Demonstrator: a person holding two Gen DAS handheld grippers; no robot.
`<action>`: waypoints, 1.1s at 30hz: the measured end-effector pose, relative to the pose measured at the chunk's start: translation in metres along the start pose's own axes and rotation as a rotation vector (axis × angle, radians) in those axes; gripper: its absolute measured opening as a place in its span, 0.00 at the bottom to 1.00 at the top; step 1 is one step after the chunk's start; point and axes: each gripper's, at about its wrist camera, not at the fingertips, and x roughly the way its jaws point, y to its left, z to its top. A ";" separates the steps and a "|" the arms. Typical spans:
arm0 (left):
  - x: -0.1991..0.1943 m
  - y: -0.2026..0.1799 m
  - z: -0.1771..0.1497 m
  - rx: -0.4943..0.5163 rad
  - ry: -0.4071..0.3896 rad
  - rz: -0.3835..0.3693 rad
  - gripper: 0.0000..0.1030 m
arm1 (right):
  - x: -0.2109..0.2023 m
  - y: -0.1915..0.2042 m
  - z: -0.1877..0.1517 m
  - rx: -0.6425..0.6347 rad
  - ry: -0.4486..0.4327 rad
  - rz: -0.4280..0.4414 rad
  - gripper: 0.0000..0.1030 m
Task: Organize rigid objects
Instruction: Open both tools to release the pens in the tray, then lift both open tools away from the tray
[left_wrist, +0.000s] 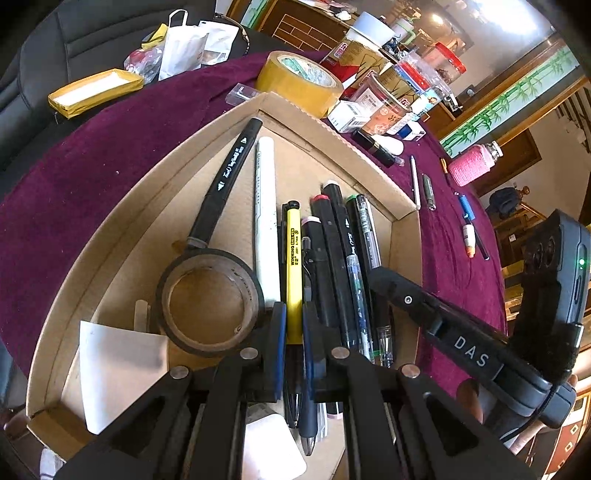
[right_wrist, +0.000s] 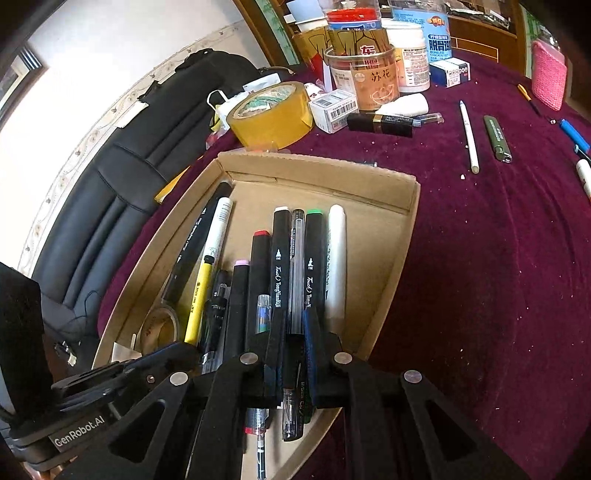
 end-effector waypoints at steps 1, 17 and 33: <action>0.000 0.000 0.000 0.006 -0.001 0.004 0.08 | 0.000 0.000 0.000 0.000 0.001 -0.005 0.10; -0.056 -0.037 -0.050 0.251 -0.255 0.247 0.81 | -0.060 0.005 -0.045 0.004 -0.093 0.034 0.45; -0.093 -0.024 -0.080 0.288 -0.288 0.396 0.83 | -0.082 0.038 -0.098 -0.022 -0.093 0.056 0.57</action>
